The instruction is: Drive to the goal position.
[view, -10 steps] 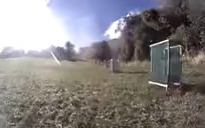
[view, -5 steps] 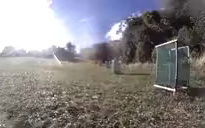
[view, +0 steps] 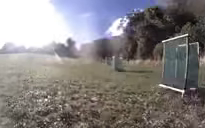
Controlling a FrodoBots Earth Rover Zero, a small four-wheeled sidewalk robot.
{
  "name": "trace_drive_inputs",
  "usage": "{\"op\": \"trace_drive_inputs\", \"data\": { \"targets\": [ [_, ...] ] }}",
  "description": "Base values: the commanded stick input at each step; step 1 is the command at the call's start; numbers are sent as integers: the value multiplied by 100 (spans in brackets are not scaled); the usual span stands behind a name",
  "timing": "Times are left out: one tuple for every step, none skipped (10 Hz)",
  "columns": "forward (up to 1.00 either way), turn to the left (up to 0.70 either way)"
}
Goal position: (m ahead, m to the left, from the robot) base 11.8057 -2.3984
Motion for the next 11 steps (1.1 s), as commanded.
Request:
{"op": "trace_drive_inputs", "data": {
  "targets": [
    [50, 0],
    [50, 0],
    [50, 0],
    [50, 0],
    [50, 0],
    [50, 0],
    [50, 0],
    [50, 0],
    [50, 0],
    [50, 0],
    [50, 0]
  ]
}}
